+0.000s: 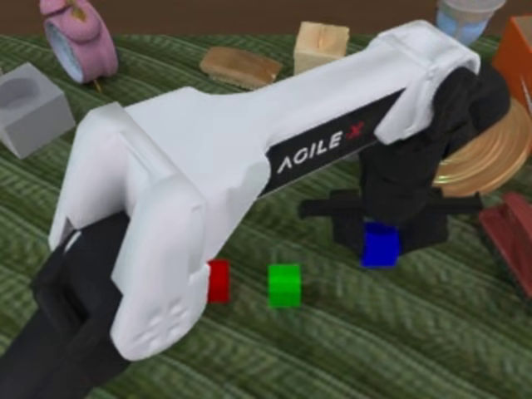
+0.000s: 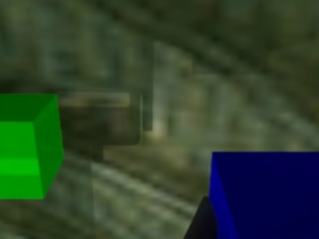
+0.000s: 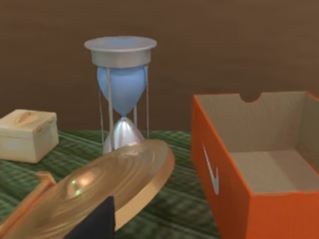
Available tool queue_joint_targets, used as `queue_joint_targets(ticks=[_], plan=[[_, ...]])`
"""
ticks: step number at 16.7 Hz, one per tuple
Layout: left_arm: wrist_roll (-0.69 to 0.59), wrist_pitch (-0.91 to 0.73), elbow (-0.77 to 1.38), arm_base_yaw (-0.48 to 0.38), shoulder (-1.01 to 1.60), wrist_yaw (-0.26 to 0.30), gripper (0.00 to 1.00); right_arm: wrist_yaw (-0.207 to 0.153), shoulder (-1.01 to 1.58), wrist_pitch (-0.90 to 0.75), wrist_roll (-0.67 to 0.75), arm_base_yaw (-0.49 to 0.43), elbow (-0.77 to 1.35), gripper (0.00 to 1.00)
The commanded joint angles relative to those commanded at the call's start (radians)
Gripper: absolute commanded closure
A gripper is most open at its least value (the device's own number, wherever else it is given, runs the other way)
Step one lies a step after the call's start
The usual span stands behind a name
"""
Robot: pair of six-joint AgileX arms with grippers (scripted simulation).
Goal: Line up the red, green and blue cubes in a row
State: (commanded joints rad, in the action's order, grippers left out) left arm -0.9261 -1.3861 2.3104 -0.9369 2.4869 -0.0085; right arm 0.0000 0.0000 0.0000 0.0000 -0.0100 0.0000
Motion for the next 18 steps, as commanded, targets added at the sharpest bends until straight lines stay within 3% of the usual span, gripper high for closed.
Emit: queue_joint_targets(ticks=[5,10,18], plan=[[0.001,0.182,-0.176,0.001,0.006,0.0,1.0,0.0,0.0,0.0,0.0,0.0,0.0,0.0],[0.001,0.197,-0.192,0.001,0.008,0.0,1.0,0.0,0.0,0.0,0.0,0.0,0.0,0.0],[0.001,0.197,-0.192,0.001,0.008,0.0,0.4,0.0,0.0,0.0,0.0,0.0,0.0,0.0]])
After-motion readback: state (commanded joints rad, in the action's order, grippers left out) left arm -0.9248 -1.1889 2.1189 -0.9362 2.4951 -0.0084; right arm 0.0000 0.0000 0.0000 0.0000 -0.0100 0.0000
